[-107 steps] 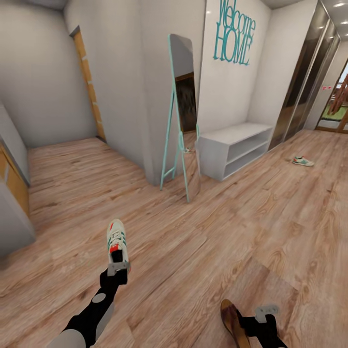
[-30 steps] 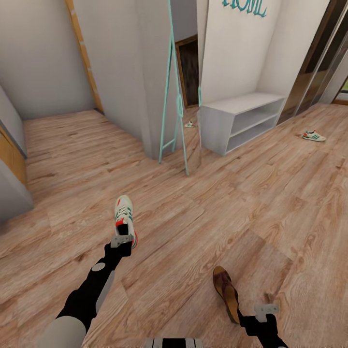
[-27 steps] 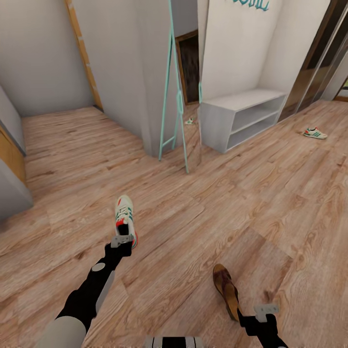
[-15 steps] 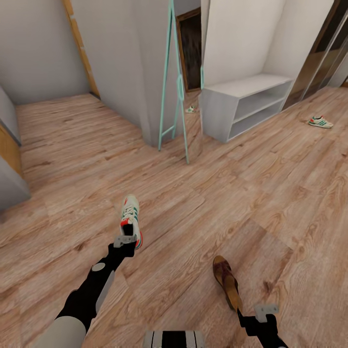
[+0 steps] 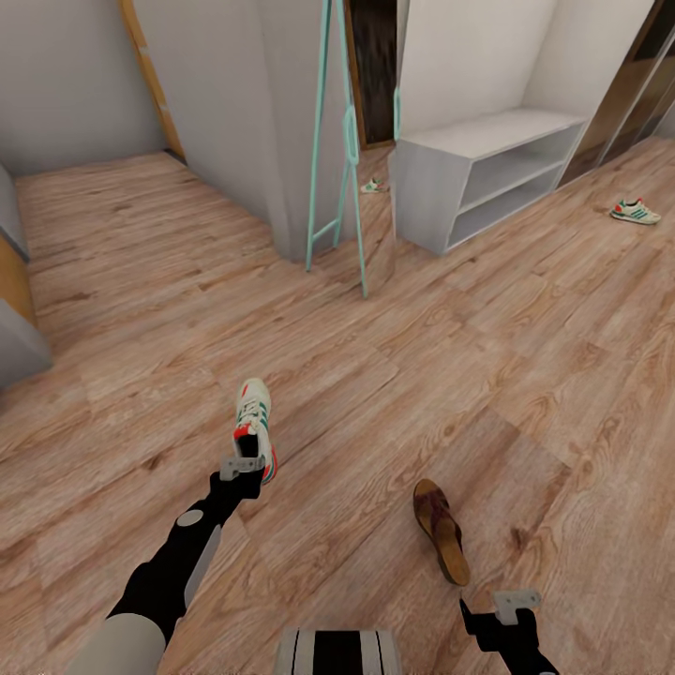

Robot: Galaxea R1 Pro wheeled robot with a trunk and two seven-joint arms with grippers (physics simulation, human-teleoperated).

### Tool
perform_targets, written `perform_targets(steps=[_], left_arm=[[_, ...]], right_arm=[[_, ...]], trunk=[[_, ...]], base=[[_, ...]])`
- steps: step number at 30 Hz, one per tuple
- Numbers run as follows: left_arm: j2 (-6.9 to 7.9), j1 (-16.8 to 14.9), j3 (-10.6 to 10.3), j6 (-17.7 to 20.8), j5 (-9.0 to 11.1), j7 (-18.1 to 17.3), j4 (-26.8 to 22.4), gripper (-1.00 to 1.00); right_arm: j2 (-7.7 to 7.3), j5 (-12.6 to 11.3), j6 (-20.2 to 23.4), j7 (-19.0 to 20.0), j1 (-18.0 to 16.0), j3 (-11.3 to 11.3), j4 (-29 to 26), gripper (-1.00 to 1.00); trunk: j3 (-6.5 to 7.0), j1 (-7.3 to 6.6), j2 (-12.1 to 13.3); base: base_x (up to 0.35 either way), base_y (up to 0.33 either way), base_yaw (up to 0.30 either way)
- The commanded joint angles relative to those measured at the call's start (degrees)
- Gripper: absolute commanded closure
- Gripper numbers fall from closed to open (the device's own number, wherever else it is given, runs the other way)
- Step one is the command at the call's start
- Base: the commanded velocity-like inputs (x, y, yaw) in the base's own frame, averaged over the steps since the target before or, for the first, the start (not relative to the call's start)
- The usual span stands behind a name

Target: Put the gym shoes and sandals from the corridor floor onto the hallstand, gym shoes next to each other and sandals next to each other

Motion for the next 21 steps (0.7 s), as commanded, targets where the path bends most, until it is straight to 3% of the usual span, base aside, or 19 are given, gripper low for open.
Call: perform_targets(steps=[1, 11, 21], left_arm=[[-0.02, 0.0, 0.09, 0.37, 0.06, -0.21, -0.1, 1.0], [-0.04, -0.07, 0.09, 0.48, 0.07, -0.17, -0.11, 1.0], [-0.24, -0.08, 0.08, 0.48, 0.06, -0.19, -0.03, 1.0]], right_arm=[[-0.07, 0.3, -0.14, 0.06, -0.02, 0.1, -0.01, -1.0], [-0.02, 7.13, 2.03, 0.06, -1.78, 0.18, -3.78, -1.0], [0.44, 8.96, 9.66, 0.11, -6.87, 0.18, -4.13, -1.0]], trunk=[[-0.13, -0.01, -0.01], [-0.44, -0.01, -0.01], [-0.46, -0.01, -0.01]], base=[[0.0, 0.0, 0.0], [0.0, 0.0, 0.0], [0.0, 0.0, 0.0]])
